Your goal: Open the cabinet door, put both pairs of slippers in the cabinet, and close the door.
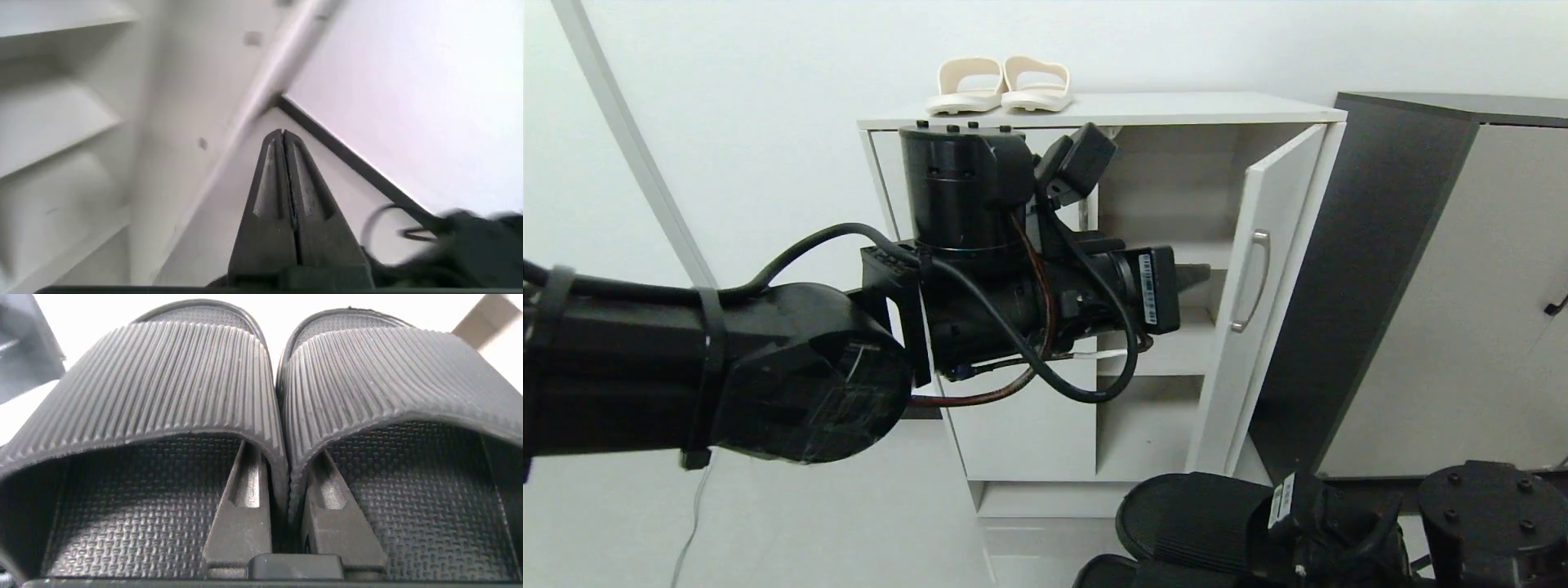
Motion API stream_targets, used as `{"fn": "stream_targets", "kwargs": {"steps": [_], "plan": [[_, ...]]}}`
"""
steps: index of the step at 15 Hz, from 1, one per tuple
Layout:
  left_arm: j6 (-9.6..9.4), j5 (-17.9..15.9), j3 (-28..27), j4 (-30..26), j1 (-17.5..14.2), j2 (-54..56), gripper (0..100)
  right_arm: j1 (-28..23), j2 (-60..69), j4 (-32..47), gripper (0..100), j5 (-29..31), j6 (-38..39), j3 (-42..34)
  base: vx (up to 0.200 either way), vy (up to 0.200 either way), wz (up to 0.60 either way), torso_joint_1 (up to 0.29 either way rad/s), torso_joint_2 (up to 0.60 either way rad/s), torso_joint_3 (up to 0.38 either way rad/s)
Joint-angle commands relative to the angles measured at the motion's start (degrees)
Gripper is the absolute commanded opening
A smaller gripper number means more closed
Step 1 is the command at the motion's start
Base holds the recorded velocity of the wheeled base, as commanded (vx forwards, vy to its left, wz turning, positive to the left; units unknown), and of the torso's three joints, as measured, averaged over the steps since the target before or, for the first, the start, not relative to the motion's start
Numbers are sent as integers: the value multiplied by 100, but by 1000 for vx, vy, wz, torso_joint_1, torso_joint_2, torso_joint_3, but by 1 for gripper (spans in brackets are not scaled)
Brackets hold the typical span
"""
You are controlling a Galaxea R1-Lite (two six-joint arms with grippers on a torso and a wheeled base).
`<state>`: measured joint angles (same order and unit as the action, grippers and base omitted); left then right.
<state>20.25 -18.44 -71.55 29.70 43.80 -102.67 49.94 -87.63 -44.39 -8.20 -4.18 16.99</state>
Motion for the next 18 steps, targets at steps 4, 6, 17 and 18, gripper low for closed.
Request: {"fn": "stream_targets", "kwargs": {"steps": [4, 6, 17, 18], "plan": [[-3, 78, 229, 177, -311, 159, 0, 59, 88, -26, 0, 12, -4, -21, -50, 0, 0, -1, 1, 2], [-12, 78, 651, 282, -706, 476, 0, 50, 88, -35, 0, 12, -4, -21, 0, 0, 0, 0, 0, 0], [-21, 87, 4579, -1405, -2350, 6391, 0, -477, -308, -61, 0, 12, 14, 278, 0, 0, 0, 0, 0, 0], [-12, 122, 4579, -2091, -2411, 7041, 0, -477, -352, -70, 0, 12, 14, 313, 0, 0, 0, 0, 0, 0]]}}
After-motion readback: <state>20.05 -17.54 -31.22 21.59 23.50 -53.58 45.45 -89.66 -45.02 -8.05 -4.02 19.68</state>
